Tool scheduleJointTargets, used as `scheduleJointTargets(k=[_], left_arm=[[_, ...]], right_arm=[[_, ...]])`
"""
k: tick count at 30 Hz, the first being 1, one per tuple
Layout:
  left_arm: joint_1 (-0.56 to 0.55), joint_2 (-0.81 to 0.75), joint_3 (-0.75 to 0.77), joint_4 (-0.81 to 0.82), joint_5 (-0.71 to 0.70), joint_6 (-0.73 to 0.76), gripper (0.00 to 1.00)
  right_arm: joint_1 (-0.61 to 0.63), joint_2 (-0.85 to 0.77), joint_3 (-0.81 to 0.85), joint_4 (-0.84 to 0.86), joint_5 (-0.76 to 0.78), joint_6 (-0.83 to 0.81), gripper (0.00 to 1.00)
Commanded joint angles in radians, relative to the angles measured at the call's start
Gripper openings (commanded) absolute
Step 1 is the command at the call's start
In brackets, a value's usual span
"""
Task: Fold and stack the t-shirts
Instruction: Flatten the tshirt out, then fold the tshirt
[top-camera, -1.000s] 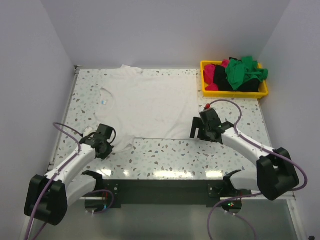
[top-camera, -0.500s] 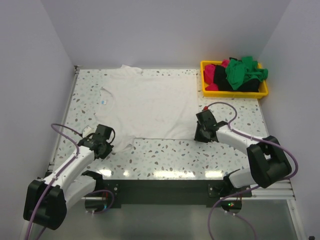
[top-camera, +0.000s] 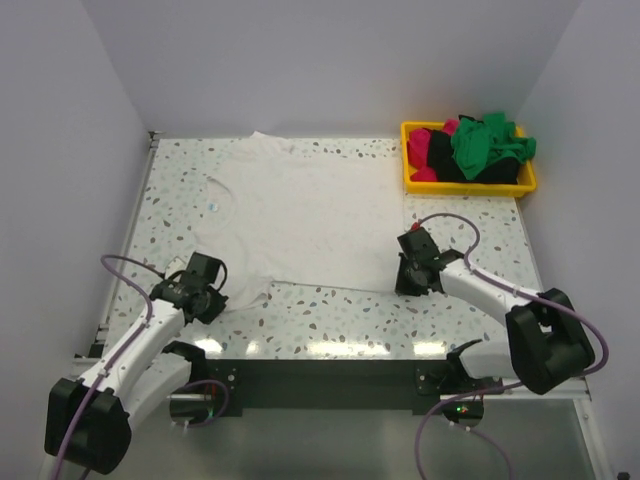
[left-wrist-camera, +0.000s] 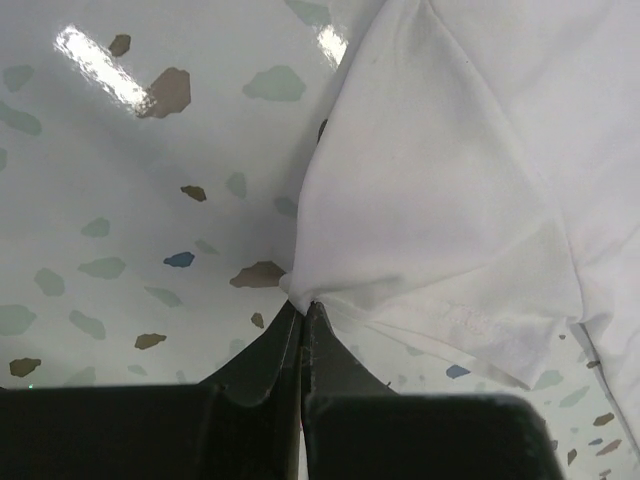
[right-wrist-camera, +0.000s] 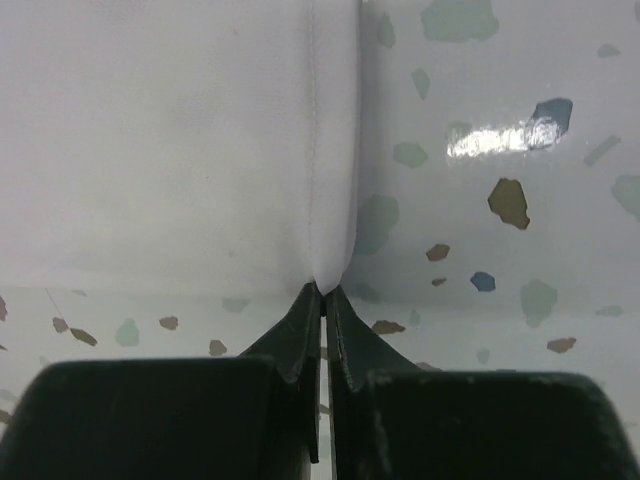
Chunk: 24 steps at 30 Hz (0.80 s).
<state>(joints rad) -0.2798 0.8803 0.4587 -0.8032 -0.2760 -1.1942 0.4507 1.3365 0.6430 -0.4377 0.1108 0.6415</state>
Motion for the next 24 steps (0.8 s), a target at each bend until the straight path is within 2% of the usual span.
scheduleJointTargets(k=[1, 5, 11, 17, 24], left_arm=[[0.002, -0.027, 0.018, -0.048, 0.081, -0.005, 0.0], [0.002, -0.03, 0.04, -0.083, 0.107, -0.011, 0.0], [0.002, -0.018, 0.089, -0.114, 0.028, -0.022, 0.0], [0.002, 0.017, 0.116, -0.033, 0.073, 0.016, 0.0], [0.002, 0.071, 0.231, 0.033, 0.078, 0.08, 0.0]], right_arm=[[-0.003, -0.069, -0.022, -0.114, -0.043, -0.022, 0.0], [-0.003, -0.111, -0.051, -0.159, -0.051, -0.025, 0.0], [-0.003, -0.102, -0.054, -0.128, -0.068, -0.029, 0.0], [-0.003, -0.071, 0.026, -0.171, -0.079, -0.058, 0.0], [-0.006, -0.011, 0.177, -0.225, -0.079, -0.088, 0.0]])
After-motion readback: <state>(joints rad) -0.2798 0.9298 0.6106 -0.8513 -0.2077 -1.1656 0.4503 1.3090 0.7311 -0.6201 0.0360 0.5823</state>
